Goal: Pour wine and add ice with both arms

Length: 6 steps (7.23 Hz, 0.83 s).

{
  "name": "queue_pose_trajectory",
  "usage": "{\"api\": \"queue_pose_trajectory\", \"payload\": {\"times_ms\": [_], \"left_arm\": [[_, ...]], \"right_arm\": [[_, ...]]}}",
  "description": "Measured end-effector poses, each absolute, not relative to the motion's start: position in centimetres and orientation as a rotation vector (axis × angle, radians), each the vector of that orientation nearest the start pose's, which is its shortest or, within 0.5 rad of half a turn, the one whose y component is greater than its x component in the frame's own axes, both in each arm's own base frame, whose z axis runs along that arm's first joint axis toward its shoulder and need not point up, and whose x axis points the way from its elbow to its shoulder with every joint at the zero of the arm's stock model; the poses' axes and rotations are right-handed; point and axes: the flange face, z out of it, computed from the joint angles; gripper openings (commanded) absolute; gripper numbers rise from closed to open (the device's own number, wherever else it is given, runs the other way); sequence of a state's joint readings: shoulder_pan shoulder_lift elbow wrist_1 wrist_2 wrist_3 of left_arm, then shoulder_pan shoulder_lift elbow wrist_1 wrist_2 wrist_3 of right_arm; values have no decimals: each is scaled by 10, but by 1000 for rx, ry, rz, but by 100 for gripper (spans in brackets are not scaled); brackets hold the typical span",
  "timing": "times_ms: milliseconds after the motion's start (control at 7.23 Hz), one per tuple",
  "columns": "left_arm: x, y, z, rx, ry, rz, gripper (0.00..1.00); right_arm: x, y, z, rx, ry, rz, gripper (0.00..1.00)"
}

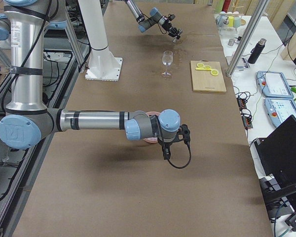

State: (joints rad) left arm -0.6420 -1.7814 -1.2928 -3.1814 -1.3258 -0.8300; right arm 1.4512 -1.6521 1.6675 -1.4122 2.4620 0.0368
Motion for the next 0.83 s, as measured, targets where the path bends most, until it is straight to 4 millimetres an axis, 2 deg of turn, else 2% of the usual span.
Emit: {"api": "queue_pose_trajectory", "payload": {"times_ms": [277, 415, 830], "left_arm": [[369, -470, 475, 1159, 1123, -121, 0], [367, -469, 466, 1169, 1136, -121, 0], [369, -466, 462, 1196, 1118, -82, 0]], "right_arm": [[-1, -472, 622, 97, -900, -156, 100], [-1, -473, 620, 101, -900, -157, 100], [-1, -475, 618, 103, -903, -157, 100]]}}
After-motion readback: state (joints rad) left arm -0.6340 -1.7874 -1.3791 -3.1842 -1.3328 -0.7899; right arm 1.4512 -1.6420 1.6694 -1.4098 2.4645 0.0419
